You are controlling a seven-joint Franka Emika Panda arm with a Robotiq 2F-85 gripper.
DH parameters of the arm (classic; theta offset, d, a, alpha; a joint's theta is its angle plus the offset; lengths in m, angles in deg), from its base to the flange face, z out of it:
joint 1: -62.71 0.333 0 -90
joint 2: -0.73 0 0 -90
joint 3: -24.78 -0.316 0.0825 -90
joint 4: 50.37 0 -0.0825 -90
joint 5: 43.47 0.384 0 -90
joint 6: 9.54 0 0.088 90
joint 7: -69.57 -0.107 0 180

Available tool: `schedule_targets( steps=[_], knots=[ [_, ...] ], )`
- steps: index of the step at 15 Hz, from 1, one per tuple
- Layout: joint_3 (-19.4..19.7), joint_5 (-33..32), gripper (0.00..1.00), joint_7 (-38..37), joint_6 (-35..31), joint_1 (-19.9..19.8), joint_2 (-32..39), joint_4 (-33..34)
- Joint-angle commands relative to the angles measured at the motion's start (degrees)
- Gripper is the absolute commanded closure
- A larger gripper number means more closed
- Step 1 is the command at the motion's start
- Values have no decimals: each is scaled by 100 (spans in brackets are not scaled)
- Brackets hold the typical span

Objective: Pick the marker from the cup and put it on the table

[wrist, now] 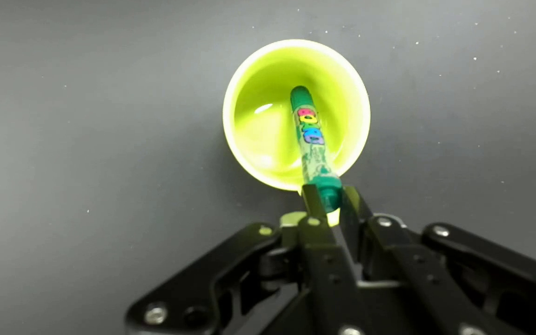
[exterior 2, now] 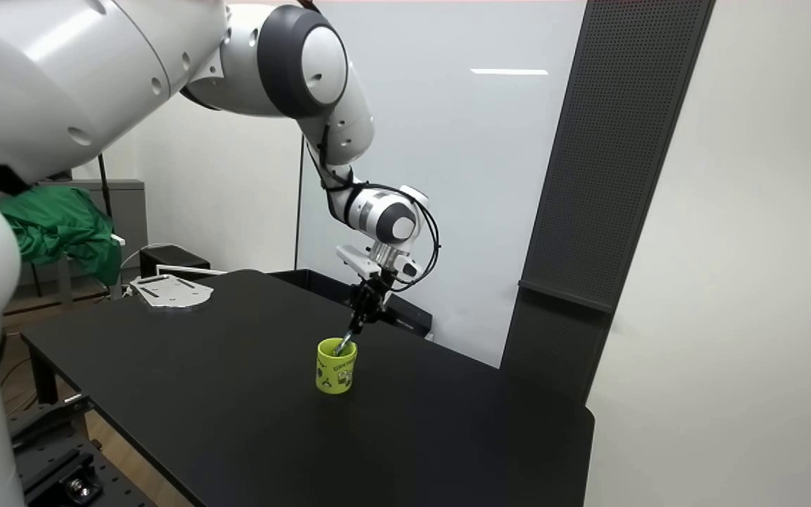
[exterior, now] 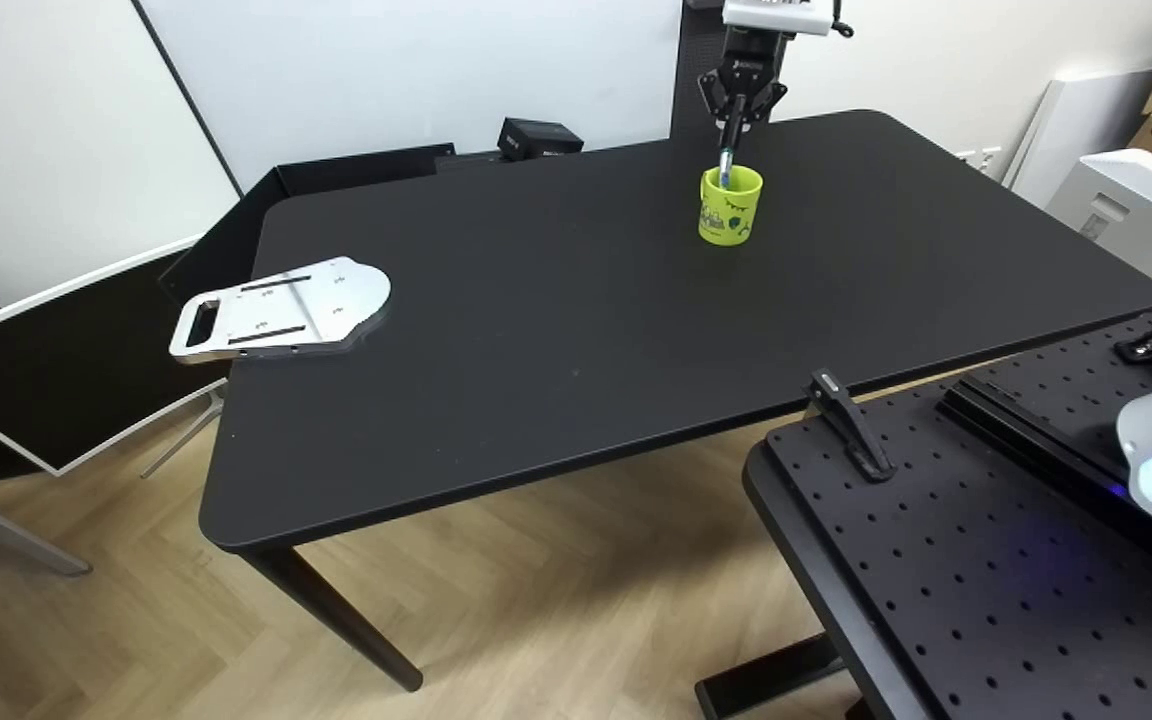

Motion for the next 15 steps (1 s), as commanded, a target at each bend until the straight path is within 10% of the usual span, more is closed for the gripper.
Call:
schedule_targets(
  steps=[1, 15],
  knots=[
    [17, -15, 96, -321, 275, 28, -67, 342],
    [134, -188, 96, -635, 639, 105, -541, 838]
  ],
)
